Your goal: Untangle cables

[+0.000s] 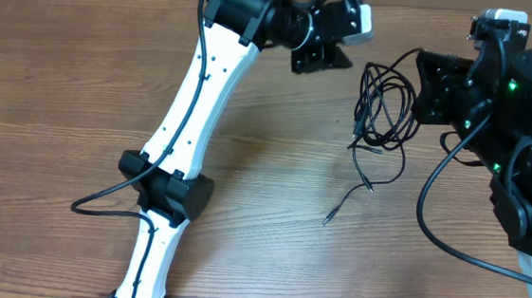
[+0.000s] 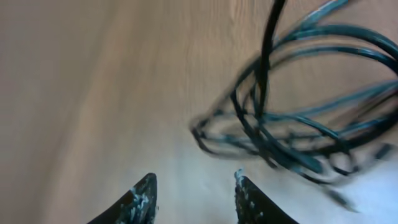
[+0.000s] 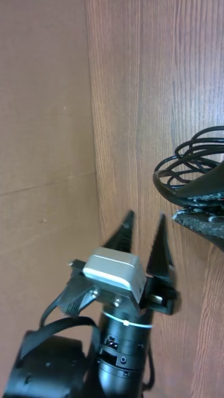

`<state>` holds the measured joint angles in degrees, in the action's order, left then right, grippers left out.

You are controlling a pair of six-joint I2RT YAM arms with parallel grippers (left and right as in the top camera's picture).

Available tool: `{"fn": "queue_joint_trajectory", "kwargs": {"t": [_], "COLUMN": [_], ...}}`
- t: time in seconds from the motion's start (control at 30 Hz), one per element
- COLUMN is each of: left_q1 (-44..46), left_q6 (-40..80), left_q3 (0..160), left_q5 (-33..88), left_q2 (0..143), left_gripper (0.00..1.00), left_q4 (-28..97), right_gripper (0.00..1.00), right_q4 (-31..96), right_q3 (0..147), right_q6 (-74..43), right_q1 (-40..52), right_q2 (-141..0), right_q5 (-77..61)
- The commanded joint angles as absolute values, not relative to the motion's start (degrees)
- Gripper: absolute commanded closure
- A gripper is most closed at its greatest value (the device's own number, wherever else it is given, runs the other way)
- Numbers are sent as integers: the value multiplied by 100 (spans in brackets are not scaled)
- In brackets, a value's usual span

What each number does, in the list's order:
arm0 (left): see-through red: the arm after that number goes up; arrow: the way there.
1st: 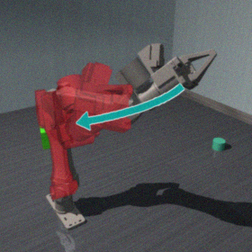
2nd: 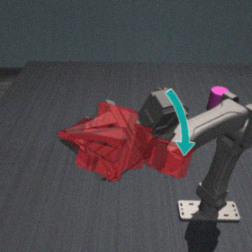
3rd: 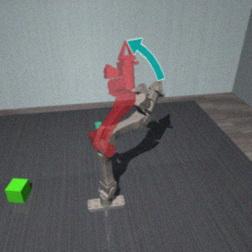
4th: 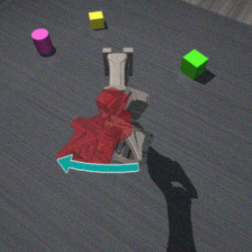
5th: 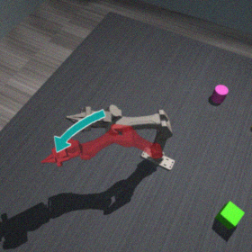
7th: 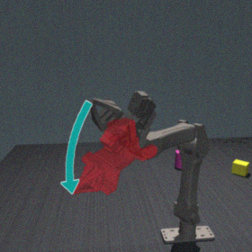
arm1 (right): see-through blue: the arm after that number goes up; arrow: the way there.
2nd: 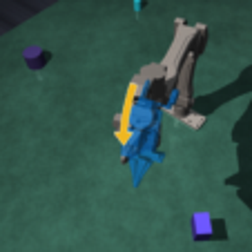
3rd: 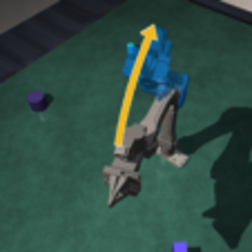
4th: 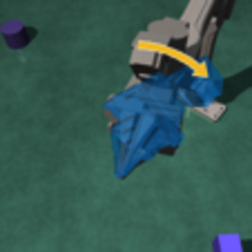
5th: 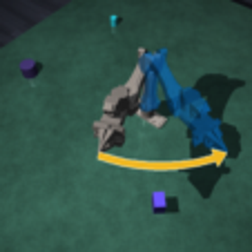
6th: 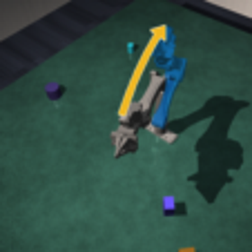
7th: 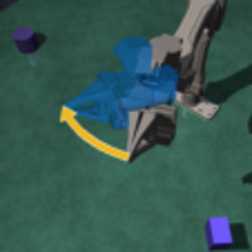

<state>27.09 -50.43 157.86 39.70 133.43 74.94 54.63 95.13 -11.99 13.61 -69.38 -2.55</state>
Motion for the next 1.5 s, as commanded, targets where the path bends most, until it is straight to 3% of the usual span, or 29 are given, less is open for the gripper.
{"fn": "queue_joint_trajectory", "kwargs": {"t": [0.0, 0.03, 0.13, 0.67, 1.03, 1.4, 1.43, 1.47], "left_q1": [2873, 2908, 2991, 2891, 3059, 3120, 3122, 3122], "left_q6": [-5907, -5822, -5658, -5743, -5730, -4853, -4858, -4856], "left_q3": [15828, 15828, 15828, 15828, 15762, 15756, 15756, 15756], "left_q5": [4399, 4571, 5083, 7312, 7013, 7249, 7249, 7249], "left_q2": [13384, 13384, 13384, 13384, 13410, 13839, 13845, 13845], "left_gripper": [60, 65, 67, 64, 63, 61, 63, 71], "left_q4": [7032, 6836, 6510, 6233, 6090, 5240, 5240, 5242], "right_gripper": [96, 96, 96, 96, 96, 96, 96, 96], "right_q4": [5439, 5457, 5494, 5592, 5621, 5673, 5675, 5675], "right_q3": [9566, 9566, 9566, 9566, 9566, 9566, 9566, 9566], "right_q6": [-1168, -1151, -1151, -1155, -1153, -1153, -1153, -1153], "right_q1": [1374, 1374, 1374, 1374, 1374, 1374, 1374, 1374], "right_q2": [-6904, -6904, -6904, -6904, -6904, -6904, -6904, -6904], "right_q5": [-220, -217, -198, 36, 34, 34, 34, 34]}}
